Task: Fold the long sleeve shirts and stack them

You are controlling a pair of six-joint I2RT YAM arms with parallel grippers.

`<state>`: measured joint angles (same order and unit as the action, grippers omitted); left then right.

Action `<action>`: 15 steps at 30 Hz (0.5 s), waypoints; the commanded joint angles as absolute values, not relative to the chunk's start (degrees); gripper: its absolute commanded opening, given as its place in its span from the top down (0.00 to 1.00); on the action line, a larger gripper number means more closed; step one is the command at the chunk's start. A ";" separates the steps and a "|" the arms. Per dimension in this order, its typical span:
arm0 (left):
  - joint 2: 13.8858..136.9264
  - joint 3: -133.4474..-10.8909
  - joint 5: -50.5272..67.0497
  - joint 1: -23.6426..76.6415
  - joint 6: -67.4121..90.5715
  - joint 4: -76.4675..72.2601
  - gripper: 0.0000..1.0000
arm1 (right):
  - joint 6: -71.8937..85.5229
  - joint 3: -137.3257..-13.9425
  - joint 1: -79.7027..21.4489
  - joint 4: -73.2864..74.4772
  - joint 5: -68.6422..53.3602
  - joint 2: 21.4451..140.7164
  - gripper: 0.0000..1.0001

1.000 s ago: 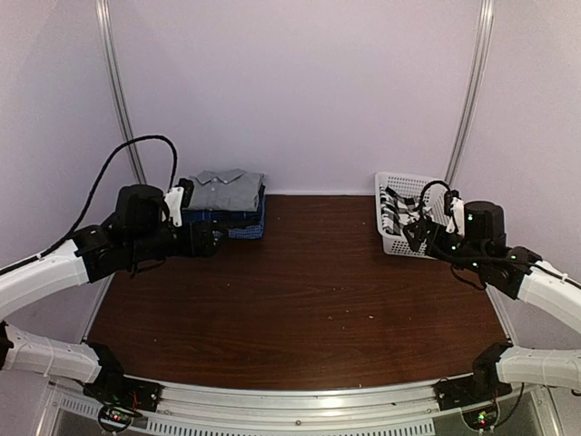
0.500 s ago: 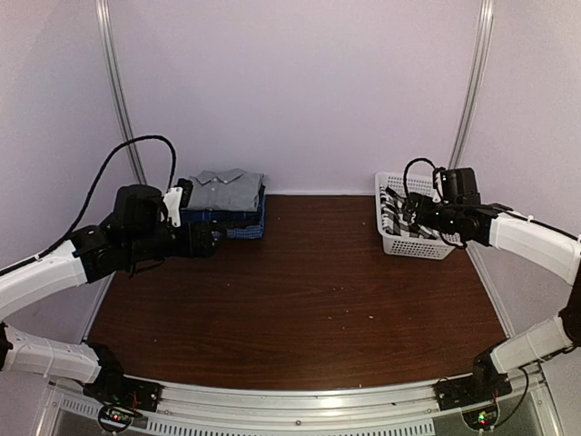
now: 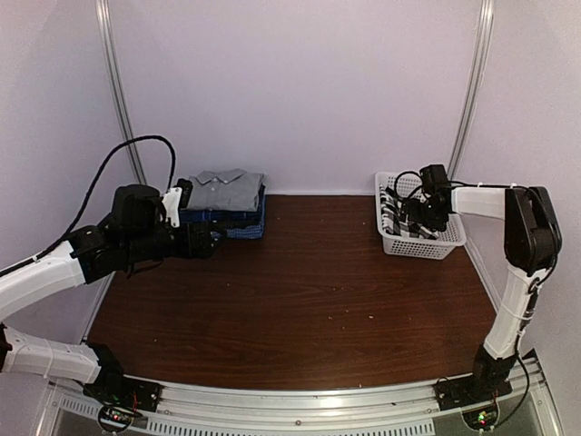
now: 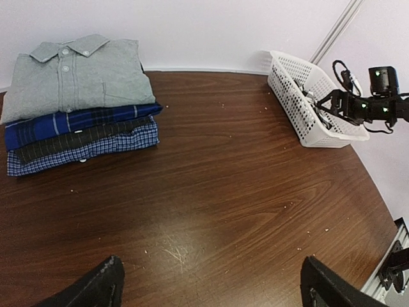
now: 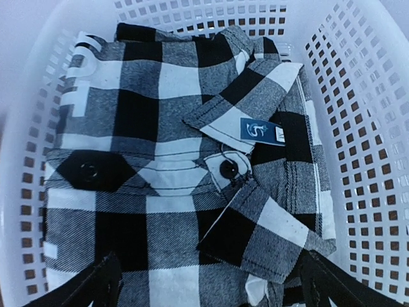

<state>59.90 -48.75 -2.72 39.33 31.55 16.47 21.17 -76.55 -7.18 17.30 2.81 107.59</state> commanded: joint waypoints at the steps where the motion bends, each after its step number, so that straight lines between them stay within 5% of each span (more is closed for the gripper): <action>1: 59.15 -50.32 -1.26 39.02 30.50 14.89 0.02 | 20.77 -84.29 -5.18 21.42 2.61 114.59 0.02; 10: 59.09 -50.20 -0.93 39.02 30.00 14.80 0.02 | 21.92 -95.69 -4.57 26.81 3.90 126.53 0.07; 15: 59.08 -50.37 -0.81 39.02 29.63 14.83 0.02 | 22.24 -95.94 -4.57 27.01 3.63 128.58 0.21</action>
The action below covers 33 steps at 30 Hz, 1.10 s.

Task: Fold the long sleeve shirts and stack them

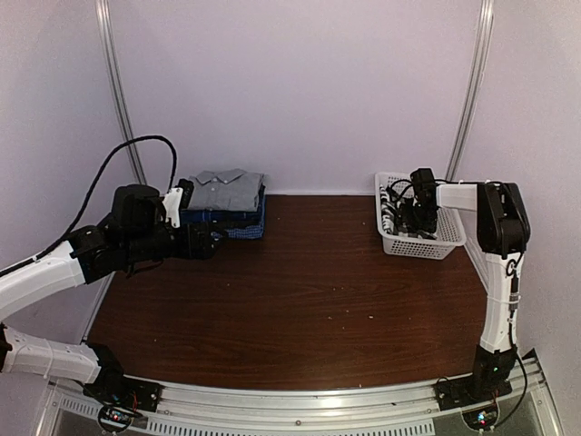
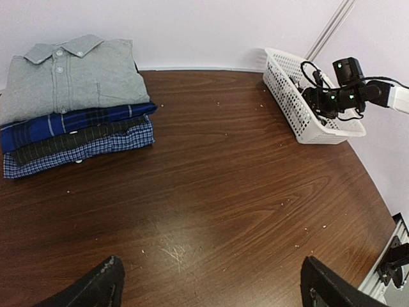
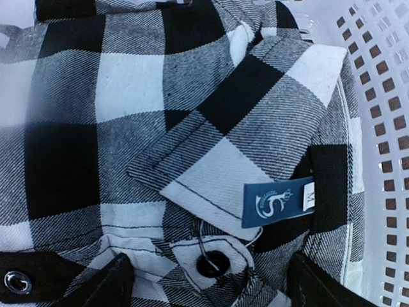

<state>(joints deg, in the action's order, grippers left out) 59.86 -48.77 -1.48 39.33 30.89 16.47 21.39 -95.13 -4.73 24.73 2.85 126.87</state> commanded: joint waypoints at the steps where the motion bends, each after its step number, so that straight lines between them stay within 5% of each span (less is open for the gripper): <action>1: 59.14 -50.36 -0.83 39.02 29.62 14.81 0.02 | 22.27 -95.79 -4.57 27.03 3.49 128.52 0.26; 7: 59.69 -51.12 -0.18 39.02 29.44 15.00 0.03 | 21.13 -95.12 -4.53 26.11 1.81 126.00 0.70; 12: 59.60 -51.28 0.00 39.02 29.79 14.94 0.02 | 18.92 -95.69 -4.56 24.63 -0.55 121.77 0.98; 33: 59.78 -52.25 -0.05 39.02 29.88 14.36 0.02 | 15.76 -91.60 -10.30 20.00 -8.07 87.10 1.00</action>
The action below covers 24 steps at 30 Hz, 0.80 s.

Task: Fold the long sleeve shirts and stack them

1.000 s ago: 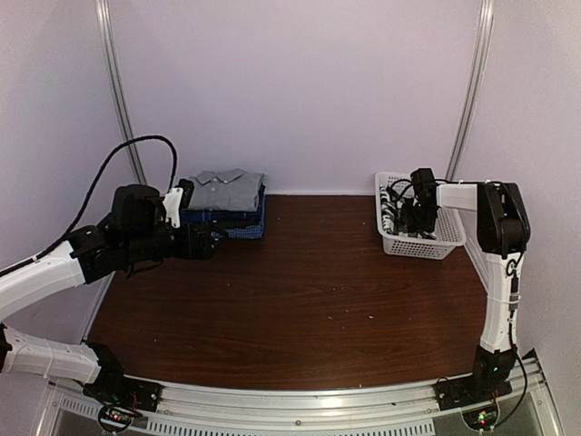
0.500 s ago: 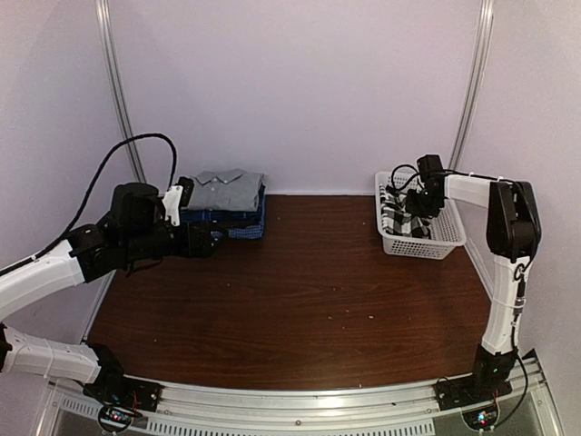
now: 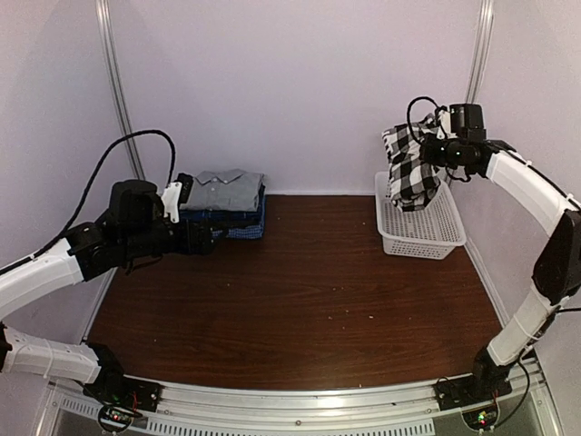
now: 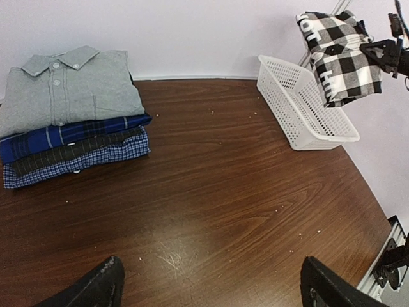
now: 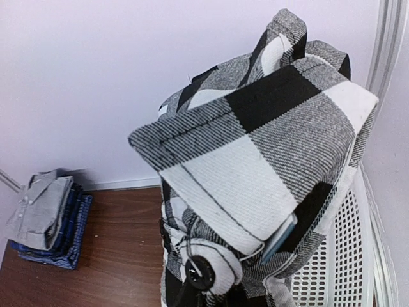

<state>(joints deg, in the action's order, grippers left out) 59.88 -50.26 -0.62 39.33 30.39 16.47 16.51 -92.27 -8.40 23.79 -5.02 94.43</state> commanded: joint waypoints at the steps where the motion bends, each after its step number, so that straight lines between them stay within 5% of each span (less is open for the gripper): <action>1: 59.91 -52.23 -0.01 39.02 29.84 14.21 0.02 | 16.12 -91.40 -10.74 20.14 -8.84 85.36 1.00; 8: 60.18 -51.77 2.16 39.02 30.39 13.12 0.02 | 16.88 -84.68 -19.05 22.04 -9.59 74.77 1.00; 17: 61.10 -50.65 3.69 39.02 30.90 12.29 0.02 | 23.32 -66.32 -35.49 25.58 6.50 65.91 0.99; 24: 62.75 -49.82 5.73 39.02 31.62 10.79 0.02 | 33.55 -52.44 -50.02 21.12 15.50 69.49 0.96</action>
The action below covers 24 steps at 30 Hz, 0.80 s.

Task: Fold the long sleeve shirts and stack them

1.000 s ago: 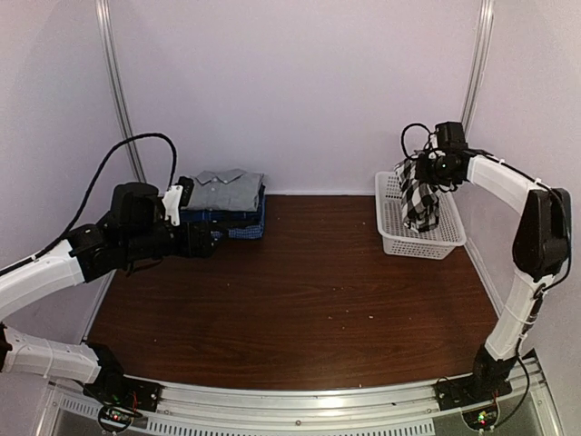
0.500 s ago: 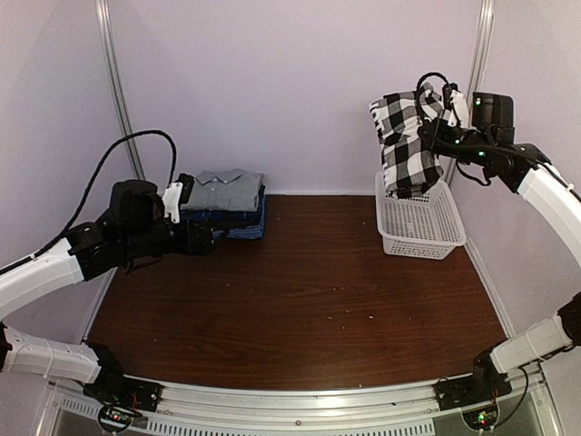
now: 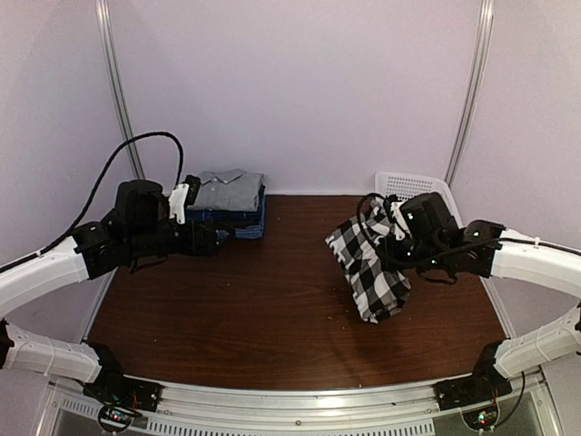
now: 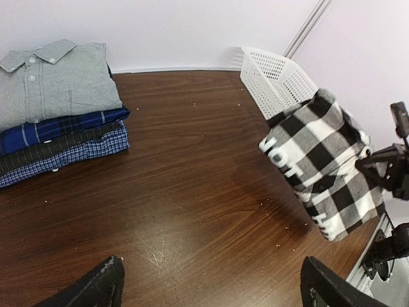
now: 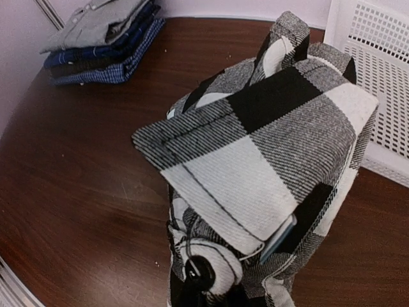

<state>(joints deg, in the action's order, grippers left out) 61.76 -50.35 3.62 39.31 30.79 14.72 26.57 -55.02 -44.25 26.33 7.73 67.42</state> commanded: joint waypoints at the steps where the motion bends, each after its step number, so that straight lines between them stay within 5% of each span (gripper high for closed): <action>1: 63.02 -49.83 5.84 39.02 31.66 10.87 0.02 | 34.36 -52.50 -51.78 20.90 15.82 71.22 0.92; 7: 63.39 -48.98 6.80 39.02 32.43 10.28 0.02 | 34.92 -56.86 -58.36 18.65 11.62 78.25 0.40; 10: 63.20 -47.99 7.20 39.02 32.82 9.77 0.02 | 34.61 -56.78 -58.45 19.36 11.19 76.82 0.25; 18: 64.36 -46.57 10.04 39.02 33.43 8.50 0.02 | 38.09 -49.13 -53.57 25.78 15.58 66.58 0.22; 24: 64.93 -45.79 11.15 39.02 33.85 7.02 0.02 | 39.46 -35.78 -42.32 20.96 6.98 55.55 0.25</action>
